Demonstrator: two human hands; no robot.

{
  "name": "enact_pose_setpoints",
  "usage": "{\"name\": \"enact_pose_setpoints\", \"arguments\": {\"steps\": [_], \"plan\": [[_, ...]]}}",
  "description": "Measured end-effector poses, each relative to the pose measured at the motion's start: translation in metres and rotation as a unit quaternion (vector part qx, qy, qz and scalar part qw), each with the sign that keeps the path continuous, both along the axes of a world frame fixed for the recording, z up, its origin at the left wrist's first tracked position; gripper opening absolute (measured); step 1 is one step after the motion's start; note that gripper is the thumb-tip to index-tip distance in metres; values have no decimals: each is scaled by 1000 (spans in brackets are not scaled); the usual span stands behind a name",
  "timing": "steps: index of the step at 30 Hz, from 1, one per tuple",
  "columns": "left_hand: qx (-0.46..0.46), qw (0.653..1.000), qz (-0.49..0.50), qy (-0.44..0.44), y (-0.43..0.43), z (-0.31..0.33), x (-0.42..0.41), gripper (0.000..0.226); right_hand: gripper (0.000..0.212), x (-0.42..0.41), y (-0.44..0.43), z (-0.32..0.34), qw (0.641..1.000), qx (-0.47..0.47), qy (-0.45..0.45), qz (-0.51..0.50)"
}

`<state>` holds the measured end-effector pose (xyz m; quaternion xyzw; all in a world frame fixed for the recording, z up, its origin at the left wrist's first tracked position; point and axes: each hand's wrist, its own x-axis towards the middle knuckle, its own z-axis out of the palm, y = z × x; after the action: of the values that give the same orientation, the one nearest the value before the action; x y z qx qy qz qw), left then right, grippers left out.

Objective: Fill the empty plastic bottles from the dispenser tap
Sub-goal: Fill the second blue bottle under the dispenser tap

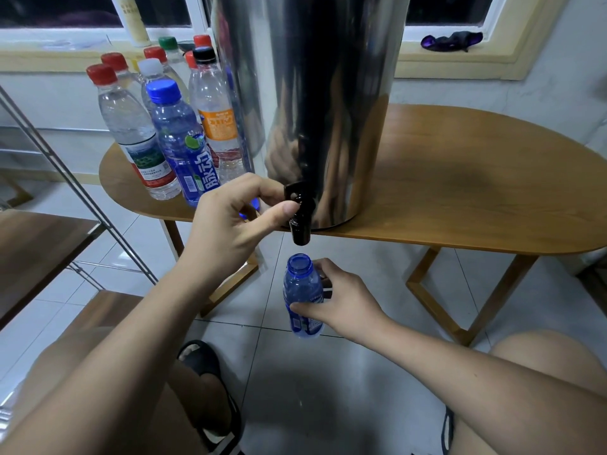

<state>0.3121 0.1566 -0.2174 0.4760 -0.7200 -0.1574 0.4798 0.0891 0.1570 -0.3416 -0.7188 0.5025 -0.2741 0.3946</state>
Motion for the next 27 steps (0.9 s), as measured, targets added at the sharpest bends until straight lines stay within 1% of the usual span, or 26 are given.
{"name": "enact_pose_setpoints", "arguments": {"steps": [2, 5, 8, 10, 12, 15, 16, 19, 24, 27], "plan": [[2, 1000, -2, 12, -1, -2, 2, 32, 65, 0, 0, 0, 1000, -3, -2, -1], [12, 999, 9, 34, 0, -6, 7, 18, 66, -1, 0, -2, 1000, -11, 0, -5], [30, 999, 15, 40, -1, -10, 17, 18, 68, -1, 0, -2, 1000, -10, 1, -6], [33, 998, 42, 43, -3, -11, 22, 21, 69, 0, 0, -2, 1000, -7, 4, -3], [32, 995, 79, 48, -6, -13, 25, 16, 70, 0, 0, -2, 1000, -8, 11, 0], [37, 991, 129, -3, -14, -21, 31, 4, 69, 0, -1, -2, 1000, -11, 16, 0], [38, 989, 142, -33, -17, -24, 34, 3, 70, 0, 0, -2, 1000, -10, 15, -1], [17, 978, 171, -116, -27, -32, 43, 13, 71, -1, 0, -3, 1000, -4, 9, -2], [36, 966, 200, -161, -43, -46, 51, 15, 69, -2, 2, -1, 1000, 5, 11, 7], [48, 963, 207, -166, -51, -52, 53, 17, 69, -1, 4, 1, 1000, 6, 11, 8]]}}
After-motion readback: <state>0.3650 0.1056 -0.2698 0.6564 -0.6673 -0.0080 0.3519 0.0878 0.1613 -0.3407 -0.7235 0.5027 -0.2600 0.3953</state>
